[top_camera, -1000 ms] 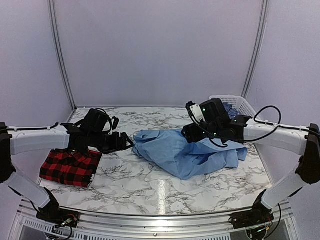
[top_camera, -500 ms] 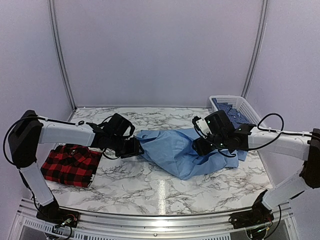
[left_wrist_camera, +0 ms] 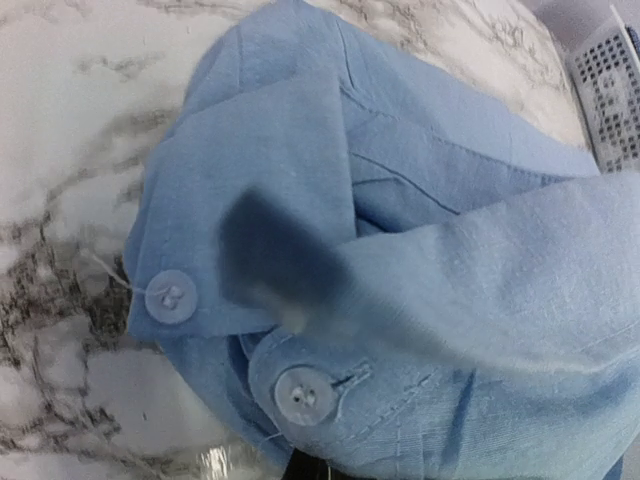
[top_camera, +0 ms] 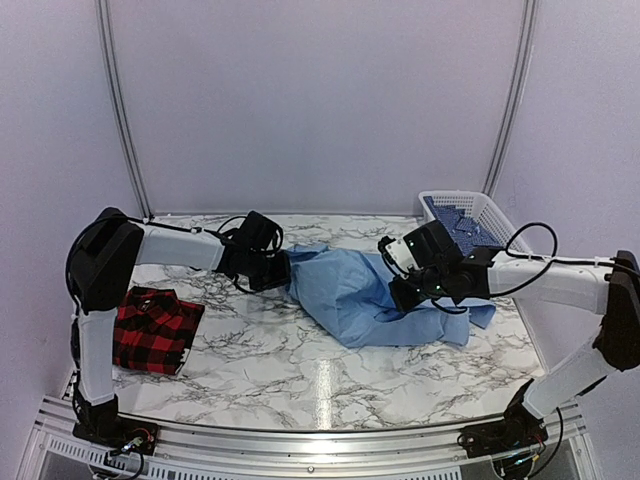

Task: Fold and stack the long sleeve shirts
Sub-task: Flatten out the crumpled shirt at the center of the board.

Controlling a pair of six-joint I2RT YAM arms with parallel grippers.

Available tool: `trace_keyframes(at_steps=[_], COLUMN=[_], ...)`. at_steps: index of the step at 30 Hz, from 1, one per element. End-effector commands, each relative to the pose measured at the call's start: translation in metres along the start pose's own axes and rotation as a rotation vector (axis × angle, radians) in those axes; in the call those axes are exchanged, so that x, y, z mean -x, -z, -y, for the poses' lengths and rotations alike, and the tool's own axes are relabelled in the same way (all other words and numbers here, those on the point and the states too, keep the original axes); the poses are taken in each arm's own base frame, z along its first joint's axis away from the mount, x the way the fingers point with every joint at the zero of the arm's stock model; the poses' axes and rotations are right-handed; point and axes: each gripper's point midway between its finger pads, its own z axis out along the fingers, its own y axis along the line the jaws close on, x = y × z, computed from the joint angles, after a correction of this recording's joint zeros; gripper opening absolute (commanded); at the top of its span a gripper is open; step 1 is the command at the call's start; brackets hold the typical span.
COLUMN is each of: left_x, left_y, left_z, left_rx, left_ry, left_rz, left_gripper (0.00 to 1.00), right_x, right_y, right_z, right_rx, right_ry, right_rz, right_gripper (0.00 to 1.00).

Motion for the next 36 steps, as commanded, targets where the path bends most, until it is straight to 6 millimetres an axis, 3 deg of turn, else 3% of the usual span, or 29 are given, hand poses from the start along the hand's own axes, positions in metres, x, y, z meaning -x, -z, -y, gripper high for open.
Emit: trace_keyframes(at_steps=[1, 7, 9, 13, 15, 18, 27, 29, 32, 36], left_x=[0.048, 0.084, 0.094, 0.106, 0.109, 0.112, 0.119, 0.123, 0.129, 0.138], left_y=[-0.009, -0.026, -0.032, -0.035, -0.034, -0.032, -0.032, -0.025, -0.011, 0.009], left_z=[0.014, 0.042, 0.05, 0.063, 0.067, 0.068, 0.07, 0.072, 0.072, 0.069], left_rx=[-0.066, -0.162, -0.182, -0.225, -0.238, -0.235, -0.243, -0.244, -0.231, -0.227], left_ry=[-0.009, -0.06, -0.065, -0.072, -0.081, -0.087, -0.083, -0.085, -0.091, -0.09], left_rz=[0.069, 0.082, 0.084, 0.072, 0.072, 0.078, 0.071, 0.079, 0.098, 0.117], left_gripper=[0.0, 0.0, 0.0, 0.0, 0.0, 0.0, 0.0, 0.02, 0.11, 0.24], right_x=[0.026, 0.048, 0.054, 0.049, 0.042, 0.038, 0.034, 0.032, 0.028, 0.044], right_y=[0.02, 0.05, 0.056, 0.047, 0.036, 0.023, -0.038, -0.048, -0.051, -0.029], right_z=[-0.015, -0.066, -0.075, -0.038, -0.011, 0.009, 0.008, 0.011, 0.025, 0.038], right_rx=[0.088, 0.225, 0.226, 0.061, 0.027, -0.009, 0.028, 0.017, -0.064, -0.119], right_ry=[-0.026, -0.004, -0.006, -0.087, -0.168, -0.197, -0.243, -0.264, -0.291, -0.304], right_rz=[0.06, 0.121, 0.13, 0.1, 0.071, 0.066, -0.006, -0.019, -0.05, 0.005], right_gripper=[0.0, 0.0, 0.0, 0.02, 0.22, 0.43, 0.61, 0.6, 0.47, 0.12])
